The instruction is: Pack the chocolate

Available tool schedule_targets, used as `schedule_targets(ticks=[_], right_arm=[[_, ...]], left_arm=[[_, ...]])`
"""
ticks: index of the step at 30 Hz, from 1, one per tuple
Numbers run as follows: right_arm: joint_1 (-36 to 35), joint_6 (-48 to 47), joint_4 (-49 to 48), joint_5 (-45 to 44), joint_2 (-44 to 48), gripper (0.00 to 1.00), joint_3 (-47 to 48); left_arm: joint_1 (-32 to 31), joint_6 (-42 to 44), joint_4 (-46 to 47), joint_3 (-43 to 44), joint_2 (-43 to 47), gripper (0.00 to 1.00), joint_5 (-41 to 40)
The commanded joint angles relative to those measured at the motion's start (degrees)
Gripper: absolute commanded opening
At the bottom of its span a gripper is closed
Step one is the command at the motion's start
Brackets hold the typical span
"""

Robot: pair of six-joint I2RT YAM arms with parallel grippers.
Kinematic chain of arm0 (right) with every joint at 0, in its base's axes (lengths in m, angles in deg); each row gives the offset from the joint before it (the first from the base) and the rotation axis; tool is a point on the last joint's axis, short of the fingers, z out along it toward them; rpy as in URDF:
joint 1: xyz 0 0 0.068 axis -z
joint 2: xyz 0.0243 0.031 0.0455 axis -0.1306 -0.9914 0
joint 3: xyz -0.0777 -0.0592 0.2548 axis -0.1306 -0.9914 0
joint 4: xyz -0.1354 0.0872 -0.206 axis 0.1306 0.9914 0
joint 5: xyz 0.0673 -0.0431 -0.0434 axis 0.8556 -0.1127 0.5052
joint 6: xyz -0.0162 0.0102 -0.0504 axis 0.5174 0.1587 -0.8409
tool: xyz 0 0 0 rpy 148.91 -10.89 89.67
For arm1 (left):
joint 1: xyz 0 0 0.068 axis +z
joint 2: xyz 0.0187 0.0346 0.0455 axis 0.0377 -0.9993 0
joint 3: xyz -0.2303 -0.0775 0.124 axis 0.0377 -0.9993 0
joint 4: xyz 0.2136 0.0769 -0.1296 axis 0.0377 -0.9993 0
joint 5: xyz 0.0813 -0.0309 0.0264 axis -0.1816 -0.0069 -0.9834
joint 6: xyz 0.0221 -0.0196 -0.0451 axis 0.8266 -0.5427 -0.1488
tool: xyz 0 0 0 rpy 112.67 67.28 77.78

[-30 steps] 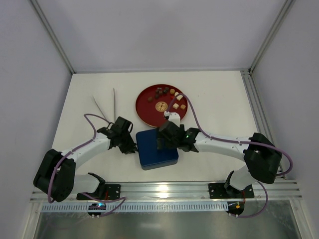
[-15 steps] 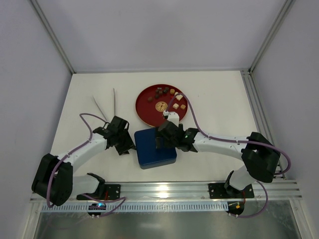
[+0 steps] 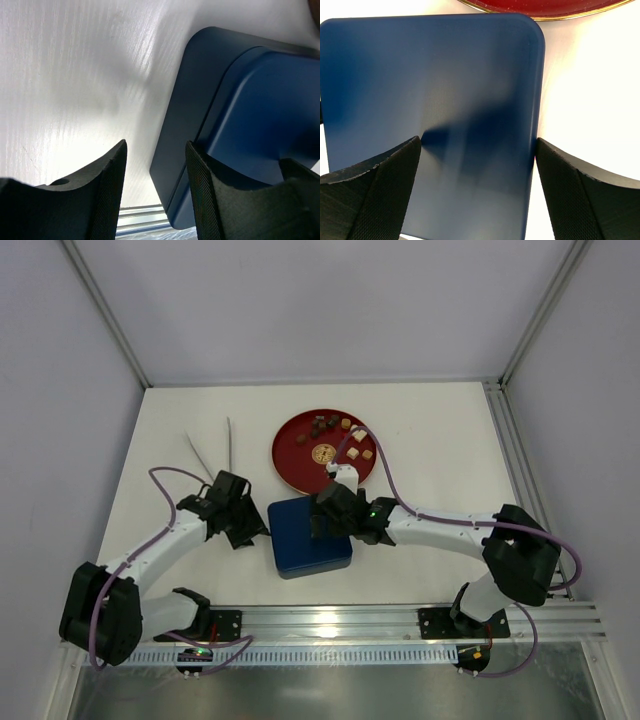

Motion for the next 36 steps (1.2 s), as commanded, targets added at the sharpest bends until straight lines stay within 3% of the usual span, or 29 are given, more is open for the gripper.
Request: schedule_targets(ticks=[1,13,36], right_arm=[[-1.2,0.82,0.54,2.15,-2.13,0.93,-0.45],[-1.11,0.73,0.89,1.98,-2.48,0.93,-0.19],[-0.67,0.73,1.42,2.07,-3.36,0.93,0.16]], left_arm=[[1.16,1.12,0.71,3.59,2.57,0.51,1.73],[1.42,3.15,-1.67,5.88,4.59,0.56,2.43],[1.33,0.07,4.21,-6.24,-2.87,0.39,3.22]])
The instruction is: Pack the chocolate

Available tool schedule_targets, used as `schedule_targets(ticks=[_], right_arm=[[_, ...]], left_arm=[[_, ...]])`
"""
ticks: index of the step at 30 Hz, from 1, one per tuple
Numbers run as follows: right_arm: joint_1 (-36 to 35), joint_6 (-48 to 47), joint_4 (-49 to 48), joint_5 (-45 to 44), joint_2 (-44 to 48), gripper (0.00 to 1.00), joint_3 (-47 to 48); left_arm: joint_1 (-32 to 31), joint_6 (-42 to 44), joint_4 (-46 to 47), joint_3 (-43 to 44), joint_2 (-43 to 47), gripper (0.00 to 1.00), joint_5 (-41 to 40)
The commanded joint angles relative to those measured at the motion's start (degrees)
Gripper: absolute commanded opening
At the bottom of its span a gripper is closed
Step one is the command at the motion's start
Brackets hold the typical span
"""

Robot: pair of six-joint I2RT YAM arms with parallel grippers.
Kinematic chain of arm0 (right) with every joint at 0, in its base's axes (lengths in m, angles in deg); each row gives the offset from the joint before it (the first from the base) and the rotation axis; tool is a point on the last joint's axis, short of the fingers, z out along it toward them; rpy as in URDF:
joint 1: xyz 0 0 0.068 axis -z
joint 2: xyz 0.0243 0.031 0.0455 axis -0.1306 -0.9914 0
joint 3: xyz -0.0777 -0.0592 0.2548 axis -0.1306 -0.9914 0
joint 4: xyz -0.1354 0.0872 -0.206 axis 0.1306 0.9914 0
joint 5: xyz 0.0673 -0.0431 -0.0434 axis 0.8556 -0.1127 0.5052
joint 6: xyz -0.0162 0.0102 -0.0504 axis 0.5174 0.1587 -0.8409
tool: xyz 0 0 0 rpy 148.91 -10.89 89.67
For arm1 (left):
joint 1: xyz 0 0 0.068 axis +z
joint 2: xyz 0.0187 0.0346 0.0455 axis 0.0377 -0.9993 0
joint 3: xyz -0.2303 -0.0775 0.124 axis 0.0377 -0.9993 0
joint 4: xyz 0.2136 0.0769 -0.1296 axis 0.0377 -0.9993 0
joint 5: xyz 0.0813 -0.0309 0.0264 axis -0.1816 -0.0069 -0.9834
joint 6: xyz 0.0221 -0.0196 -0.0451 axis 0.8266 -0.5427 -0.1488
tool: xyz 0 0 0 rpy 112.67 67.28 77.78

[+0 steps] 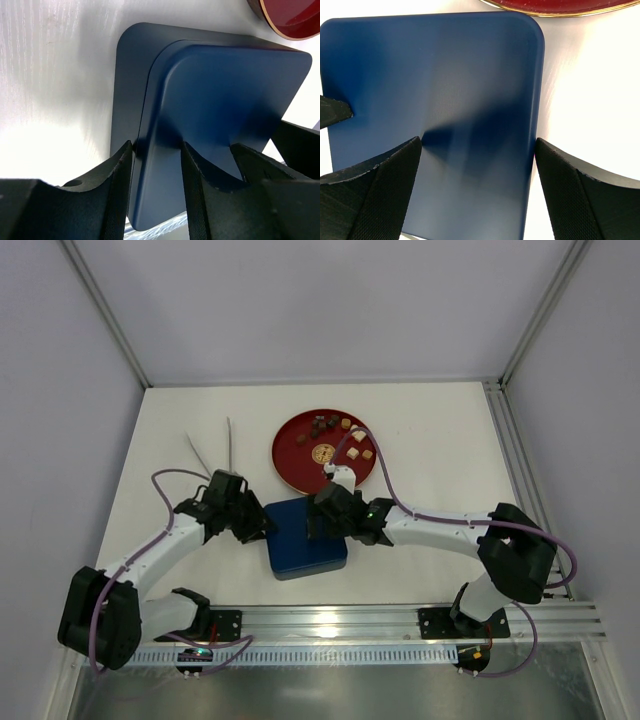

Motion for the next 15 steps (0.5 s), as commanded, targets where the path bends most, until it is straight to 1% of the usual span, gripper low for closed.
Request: schedule_targets(ticks=[1,5,15], right_arm=[[-0.36,-0.73,3.69,0.38,-2.22,0.93,0.16],[0.16,-0.73,3.78,1.09,-2.83,0.93,-0.01],[2.71,-1.79,2.12,5.65,-3.8,0.92,-1.59]], left_arm=[[-0.2,0.01,-2.82,-4.82,-4.52,0.38,-4.43],[-0.2,-0.08,-2.99,-5.35,-5.13,0.36,-5.57],[-0.2,0.71,-3.61,-5.44,-10.41,0.35,-6.45]])
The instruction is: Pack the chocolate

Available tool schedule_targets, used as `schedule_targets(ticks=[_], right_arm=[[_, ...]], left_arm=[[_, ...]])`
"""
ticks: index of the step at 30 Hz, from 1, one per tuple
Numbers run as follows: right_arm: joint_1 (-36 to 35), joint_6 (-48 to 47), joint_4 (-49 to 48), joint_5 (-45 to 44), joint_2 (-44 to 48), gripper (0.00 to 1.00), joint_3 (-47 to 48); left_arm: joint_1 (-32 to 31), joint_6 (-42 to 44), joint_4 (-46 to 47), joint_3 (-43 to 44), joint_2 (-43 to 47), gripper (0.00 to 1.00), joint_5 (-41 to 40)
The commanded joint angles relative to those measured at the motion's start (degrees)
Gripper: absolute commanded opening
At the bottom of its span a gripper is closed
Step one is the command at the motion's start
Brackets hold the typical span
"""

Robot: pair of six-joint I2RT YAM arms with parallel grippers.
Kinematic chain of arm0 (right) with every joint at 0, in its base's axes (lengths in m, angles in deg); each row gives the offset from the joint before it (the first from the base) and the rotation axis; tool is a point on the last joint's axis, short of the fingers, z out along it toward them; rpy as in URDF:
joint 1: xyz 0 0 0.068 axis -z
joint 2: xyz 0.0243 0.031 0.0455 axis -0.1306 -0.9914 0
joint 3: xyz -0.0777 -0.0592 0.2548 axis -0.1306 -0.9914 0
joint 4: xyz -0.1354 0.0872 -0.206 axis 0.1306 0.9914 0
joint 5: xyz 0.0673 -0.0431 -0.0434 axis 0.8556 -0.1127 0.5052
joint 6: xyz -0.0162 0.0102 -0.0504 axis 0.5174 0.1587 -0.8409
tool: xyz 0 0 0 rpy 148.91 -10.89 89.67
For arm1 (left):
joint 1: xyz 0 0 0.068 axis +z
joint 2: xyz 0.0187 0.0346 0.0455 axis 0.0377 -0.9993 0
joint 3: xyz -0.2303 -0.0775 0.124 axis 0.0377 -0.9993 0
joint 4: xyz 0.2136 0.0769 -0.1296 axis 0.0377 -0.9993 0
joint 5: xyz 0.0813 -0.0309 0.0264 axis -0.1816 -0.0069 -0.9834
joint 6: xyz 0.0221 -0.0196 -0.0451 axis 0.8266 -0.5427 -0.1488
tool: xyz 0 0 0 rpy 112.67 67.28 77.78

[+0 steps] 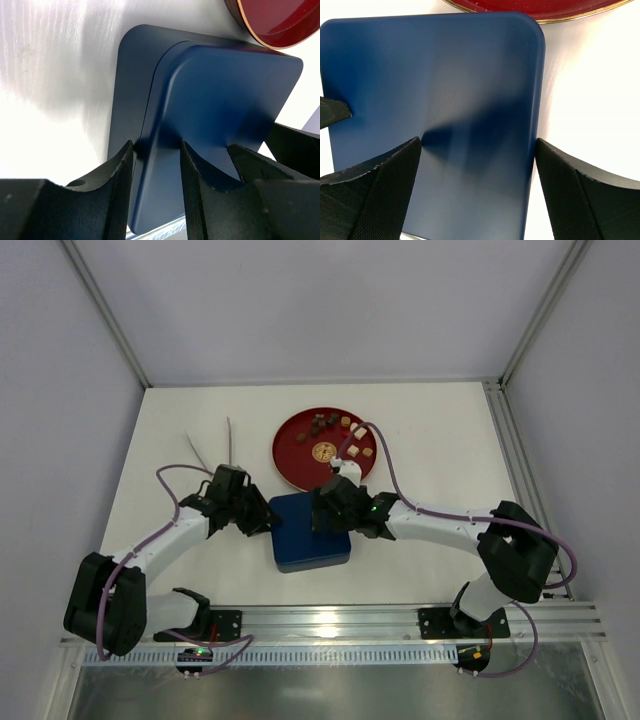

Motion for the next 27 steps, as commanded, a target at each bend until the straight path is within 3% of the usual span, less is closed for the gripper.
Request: schedule_targets(ticks=[1,27], right_arm=[[0.13,-1.48,1.79,4.74,-3.76,0.91,-1.9],[5.15,0.71,-10.61,14.14,-4.55,0.86,-15.7]], left_arm=[[-0.5,1.59,-8.64,-5.79,-6.1,0.35,-7.48],[-0.41,0.97,-7.41,-6.94,-10.06,0.35,-6.16]])
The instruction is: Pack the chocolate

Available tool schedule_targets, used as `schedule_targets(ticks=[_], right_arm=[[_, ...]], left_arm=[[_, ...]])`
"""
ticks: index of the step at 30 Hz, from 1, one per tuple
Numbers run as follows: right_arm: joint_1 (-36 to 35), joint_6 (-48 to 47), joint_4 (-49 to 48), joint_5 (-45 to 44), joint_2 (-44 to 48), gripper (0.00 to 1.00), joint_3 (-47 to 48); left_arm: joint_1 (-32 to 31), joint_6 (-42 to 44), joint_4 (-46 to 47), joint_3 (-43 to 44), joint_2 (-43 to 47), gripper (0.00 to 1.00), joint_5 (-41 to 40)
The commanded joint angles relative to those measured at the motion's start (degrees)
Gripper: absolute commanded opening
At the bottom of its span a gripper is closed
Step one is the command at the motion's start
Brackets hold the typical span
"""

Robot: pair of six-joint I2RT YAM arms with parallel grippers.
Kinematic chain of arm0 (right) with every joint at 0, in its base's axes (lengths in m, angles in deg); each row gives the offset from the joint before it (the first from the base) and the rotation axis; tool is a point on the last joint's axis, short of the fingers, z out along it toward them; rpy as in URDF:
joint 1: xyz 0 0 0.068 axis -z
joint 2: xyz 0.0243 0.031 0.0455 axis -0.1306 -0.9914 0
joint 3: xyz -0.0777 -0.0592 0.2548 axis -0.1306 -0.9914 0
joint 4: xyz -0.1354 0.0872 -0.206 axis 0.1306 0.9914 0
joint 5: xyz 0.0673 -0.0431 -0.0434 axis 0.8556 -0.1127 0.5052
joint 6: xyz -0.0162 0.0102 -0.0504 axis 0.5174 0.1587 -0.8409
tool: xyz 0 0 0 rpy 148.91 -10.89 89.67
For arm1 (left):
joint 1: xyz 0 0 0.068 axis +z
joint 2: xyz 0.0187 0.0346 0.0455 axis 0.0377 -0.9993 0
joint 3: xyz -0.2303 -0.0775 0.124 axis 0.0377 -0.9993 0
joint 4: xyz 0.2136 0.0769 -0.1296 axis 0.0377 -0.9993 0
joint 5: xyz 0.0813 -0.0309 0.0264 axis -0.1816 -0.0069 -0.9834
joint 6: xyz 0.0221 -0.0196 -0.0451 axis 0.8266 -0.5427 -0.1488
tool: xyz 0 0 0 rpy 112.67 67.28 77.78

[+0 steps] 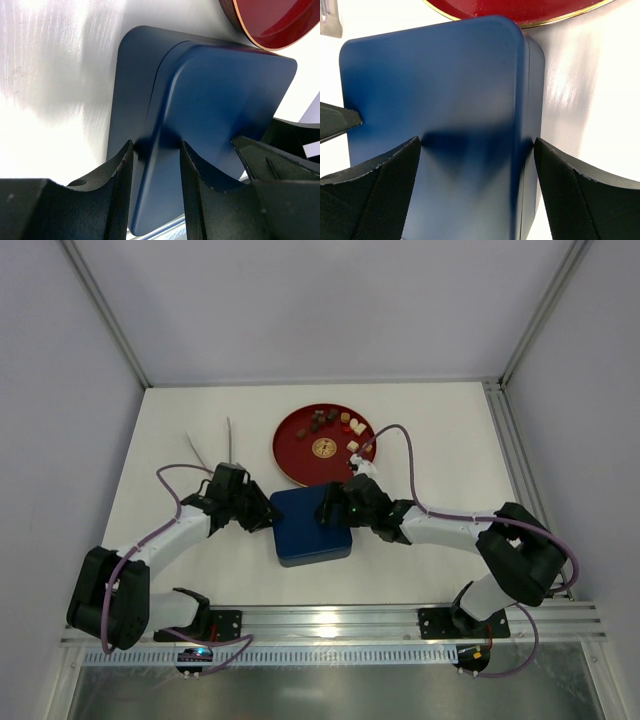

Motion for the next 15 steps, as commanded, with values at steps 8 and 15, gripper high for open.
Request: schedule_targets(ticks=[8,15], right_arm=[[-0.29,0.55,5.81,6.37,-1.02,0.78,-10.63],[-0.2,2.3,7.49,5.75,9.26,0.71,-16.78]], left_arm=[[-1.31,2.22,-12.68,-6.01,-7.94,0.35,-6.84],[-1.31,2.22,-13.47,-5.84,-6.89,0.36,-6.93]])
